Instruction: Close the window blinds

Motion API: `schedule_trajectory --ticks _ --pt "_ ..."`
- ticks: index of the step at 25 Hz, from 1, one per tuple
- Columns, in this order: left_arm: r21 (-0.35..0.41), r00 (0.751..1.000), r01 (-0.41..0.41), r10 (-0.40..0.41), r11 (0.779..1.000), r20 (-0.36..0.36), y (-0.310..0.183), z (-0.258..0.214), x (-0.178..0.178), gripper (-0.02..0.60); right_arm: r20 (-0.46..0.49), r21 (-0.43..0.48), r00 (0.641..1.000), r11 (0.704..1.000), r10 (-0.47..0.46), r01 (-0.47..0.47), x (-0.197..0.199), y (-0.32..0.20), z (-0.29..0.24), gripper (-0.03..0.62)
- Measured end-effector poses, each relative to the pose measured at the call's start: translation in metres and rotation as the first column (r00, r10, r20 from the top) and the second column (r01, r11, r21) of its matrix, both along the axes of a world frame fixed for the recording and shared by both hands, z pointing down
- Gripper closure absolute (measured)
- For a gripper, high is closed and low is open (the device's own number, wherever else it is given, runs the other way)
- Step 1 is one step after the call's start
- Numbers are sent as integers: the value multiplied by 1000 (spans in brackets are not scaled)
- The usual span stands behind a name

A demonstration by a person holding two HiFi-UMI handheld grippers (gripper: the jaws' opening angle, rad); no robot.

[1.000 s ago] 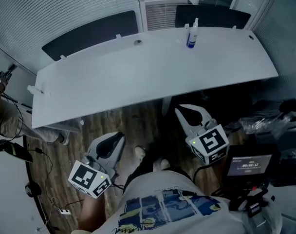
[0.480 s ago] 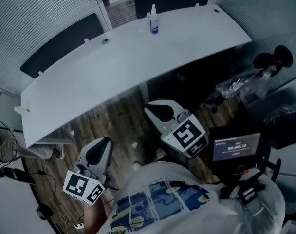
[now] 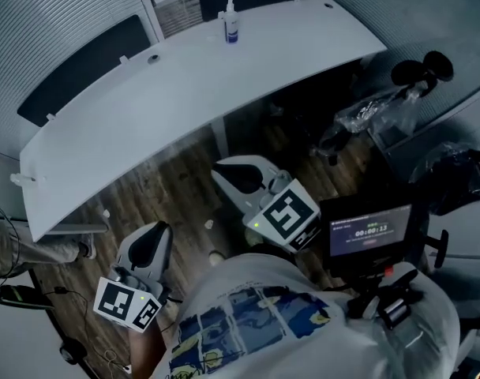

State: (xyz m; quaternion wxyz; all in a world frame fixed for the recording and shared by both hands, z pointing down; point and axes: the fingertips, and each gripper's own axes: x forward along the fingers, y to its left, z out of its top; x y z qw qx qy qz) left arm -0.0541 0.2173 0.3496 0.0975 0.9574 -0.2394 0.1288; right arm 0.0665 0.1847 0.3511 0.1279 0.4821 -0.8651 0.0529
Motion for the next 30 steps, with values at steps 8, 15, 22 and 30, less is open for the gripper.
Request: schedule_trajectory --ticks 8,15,22,30 --pt "-1 999 -37 37 999 -13 11 2 -15 552 -2 18 1000 1000 19 -19 -20 16 -6 591" --pt "-6 999 -42 41 999 -20 14 2 -21 552 -10 27 1000 1000 9 -8 -31 21 -9 591" --pt "-5 998 -58 57 998 -27 14 0 -20 552 -15 29 1000 1000 8 -8 -33 23 -9 591" --pt "-13 998 -62 62 998 -15 16 4 -24 552 -26 28 1000 1000 5 -4 -38 27 -8 591"
